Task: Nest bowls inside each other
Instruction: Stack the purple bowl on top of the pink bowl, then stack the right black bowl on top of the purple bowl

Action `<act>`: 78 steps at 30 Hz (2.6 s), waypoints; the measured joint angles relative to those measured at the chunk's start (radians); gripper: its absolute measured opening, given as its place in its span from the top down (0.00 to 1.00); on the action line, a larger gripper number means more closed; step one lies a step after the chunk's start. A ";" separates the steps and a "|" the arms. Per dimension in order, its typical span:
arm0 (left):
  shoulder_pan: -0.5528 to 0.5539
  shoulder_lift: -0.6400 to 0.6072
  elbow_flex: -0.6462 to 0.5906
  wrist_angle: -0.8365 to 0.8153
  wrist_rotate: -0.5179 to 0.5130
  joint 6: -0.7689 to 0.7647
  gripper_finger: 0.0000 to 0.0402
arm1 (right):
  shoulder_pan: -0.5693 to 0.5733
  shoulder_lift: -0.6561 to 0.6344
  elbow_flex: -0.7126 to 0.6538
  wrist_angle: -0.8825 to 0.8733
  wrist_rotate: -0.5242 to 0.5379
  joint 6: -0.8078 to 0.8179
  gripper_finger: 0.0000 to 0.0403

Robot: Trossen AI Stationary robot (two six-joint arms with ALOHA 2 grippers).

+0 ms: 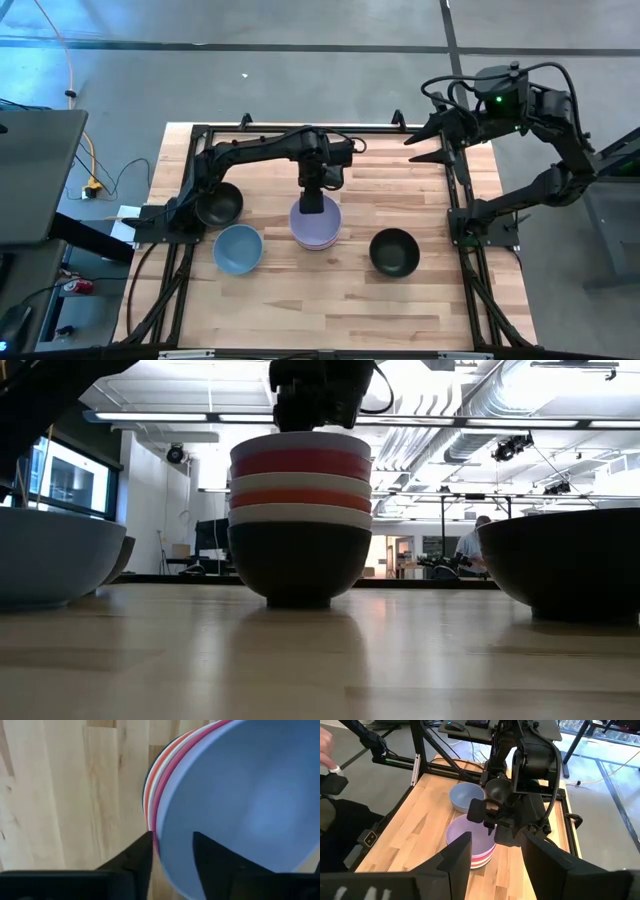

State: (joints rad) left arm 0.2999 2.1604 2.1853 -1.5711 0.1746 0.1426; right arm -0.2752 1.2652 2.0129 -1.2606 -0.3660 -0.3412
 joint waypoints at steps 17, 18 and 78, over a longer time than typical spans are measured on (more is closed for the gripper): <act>0.216 -0.315 0.001 0.000 0.024 0.078 0.52 | 0.000 -0.009 -0.176 -0.140 0.079 0.312 0.59; 0.234 -0.346 0.001 0.000 0.024 0.079 0.52 | 0.000 -0.011 -0.219 -0.154 0.089 0.345 0.59; 0.404 -0.682 0.000 0.000 0.027 0.206 0.53 | 0.496 -0.017 -1.179 0.231 0.409 1.243 0.59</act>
State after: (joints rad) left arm 0.7036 1.4784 2.1857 -1.5710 0.2015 0.3482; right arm 0.2211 1.2484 0.8337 -1.0298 0.0425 0.9013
